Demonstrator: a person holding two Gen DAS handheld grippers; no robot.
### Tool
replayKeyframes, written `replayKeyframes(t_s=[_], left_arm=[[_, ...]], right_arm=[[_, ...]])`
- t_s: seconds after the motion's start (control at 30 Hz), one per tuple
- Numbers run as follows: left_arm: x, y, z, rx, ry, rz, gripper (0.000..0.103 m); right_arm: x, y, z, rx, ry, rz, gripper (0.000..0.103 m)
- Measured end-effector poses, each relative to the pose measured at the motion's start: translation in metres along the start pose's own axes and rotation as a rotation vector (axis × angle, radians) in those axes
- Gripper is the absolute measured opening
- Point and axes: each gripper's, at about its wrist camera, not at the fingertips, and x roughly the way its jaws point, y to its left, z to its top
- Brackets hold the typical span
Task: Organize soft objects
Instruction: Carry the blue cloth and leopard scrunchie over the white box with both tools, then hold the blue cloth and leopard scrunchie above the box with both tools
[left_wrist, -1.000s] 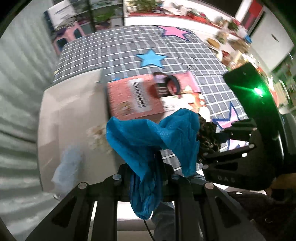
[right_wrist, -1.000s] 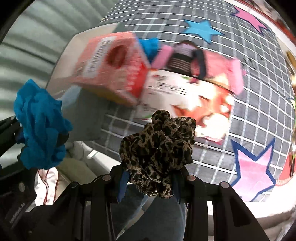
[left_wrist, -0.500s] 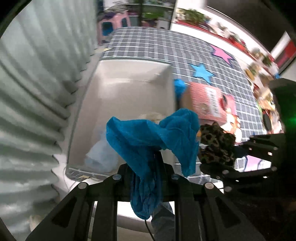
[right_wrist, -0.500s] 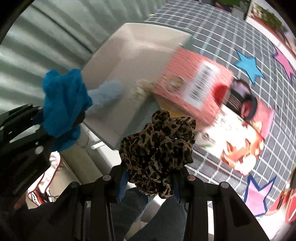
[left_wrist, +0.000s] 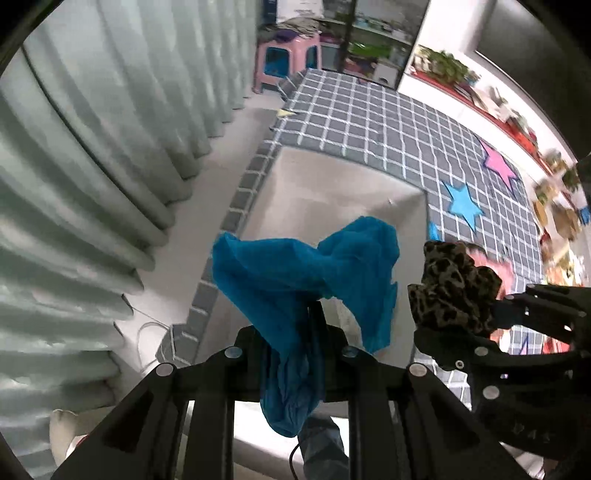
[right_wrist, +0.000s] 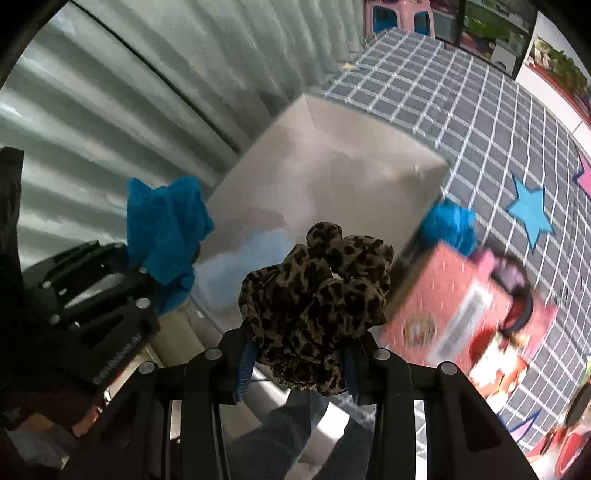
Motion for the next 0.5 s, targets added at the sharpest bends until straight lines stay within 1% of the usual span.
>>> replayKeyframes(t_s=[0.07,0.27,0.5], left_arm=[[0.002,0.003,0.009,-0.012,-0.006,0.011,0.02],[0.009,0.004,0.03,-0.039,-0.013,0.023,0.02],[0.017,-0.003,0.038,-0.032,-0.005,0.026,0.02]], right_arm=[[-0.003,-0.001,0.015,0.004,-0.018,0.002,0.041],[-0.007,-0.007,0.04,0.007,-0.045,-0.012,0.041],[-0.004,-0.019,0.051,0.019,-0.042,-0.014,0.041]])
